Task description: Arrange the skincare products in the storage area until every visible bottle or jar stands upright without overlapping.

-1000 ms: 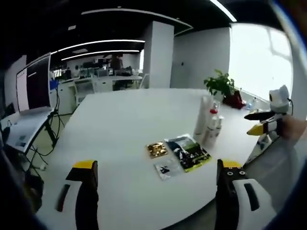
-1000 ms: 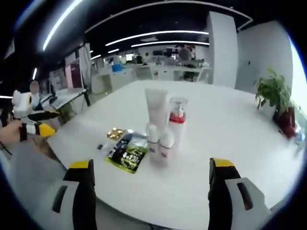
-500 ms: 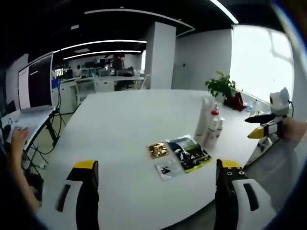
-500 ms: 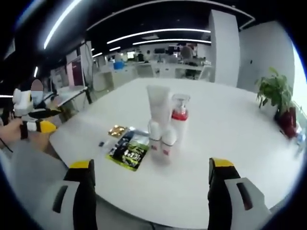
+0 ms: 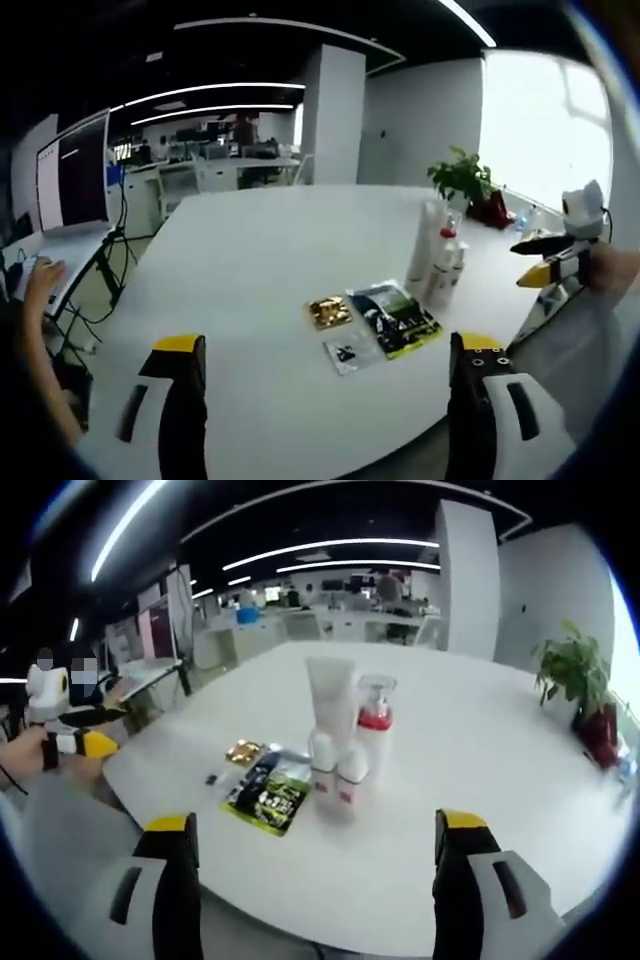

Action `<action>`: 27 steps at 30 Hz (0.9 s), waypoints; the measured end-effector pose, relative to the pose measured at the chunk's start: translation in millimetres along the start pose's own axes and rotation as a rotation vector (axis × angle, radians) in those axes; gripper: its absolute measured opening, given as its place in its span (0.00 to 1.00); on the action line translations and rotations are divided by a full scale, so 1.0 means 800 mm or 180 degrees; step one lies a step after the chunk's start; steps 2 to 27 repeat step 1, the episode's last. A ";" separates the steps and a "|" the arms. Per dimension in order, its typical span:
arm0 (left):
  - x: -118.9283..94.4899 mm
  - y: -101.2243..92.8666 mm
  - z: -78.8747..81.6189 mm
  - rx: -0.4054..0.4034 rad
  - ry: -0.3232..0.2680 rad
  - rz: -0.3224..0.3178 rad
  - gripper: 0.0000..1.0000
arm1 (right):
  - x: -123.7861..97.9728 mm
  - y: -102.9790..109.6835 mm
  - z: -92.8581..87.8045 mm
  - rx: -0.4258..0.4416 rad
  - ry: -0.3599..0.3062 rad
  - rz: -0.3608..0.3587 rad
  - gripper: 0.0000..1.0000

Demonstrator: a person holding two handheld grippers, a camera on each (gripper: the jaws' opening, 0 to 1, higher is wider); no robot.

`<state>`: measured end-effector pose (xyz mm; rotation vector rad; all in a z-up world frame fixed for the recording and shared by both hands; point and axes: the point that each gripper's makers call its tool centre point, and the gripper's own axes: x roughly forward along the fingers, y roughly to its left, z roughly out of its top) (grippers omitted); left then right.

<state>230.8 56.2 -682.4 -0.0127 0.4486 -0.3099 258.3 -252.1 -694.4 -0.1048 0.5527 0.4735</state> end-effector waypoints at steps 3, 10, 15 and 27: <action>0.000 0.000 -0.001 0.0003 0.0006 0.0001 0.97 | 0.000 0.000 -0.001 -0.0002 0.0007 -0.0001 0.97; 0.000 0.000 -0.001 0.0003 0.0006 0.0001 0.97 | 0.000 0.000 -0.001 -0.0002 0.0007 -0.0001 0.97; 0.000 0.000 -0.001 0.0003 0.0006 0.0001 0.97 | 0.000 0.000 -0.001 -0.0002 0.0007 -0.0001 0.97; 0.000 0.000 -0.001 0.0003 0.0006 0.0001 0.97 | 0.000 0.000 -0.001 -0.0002 0.0007 -0.0001 0.97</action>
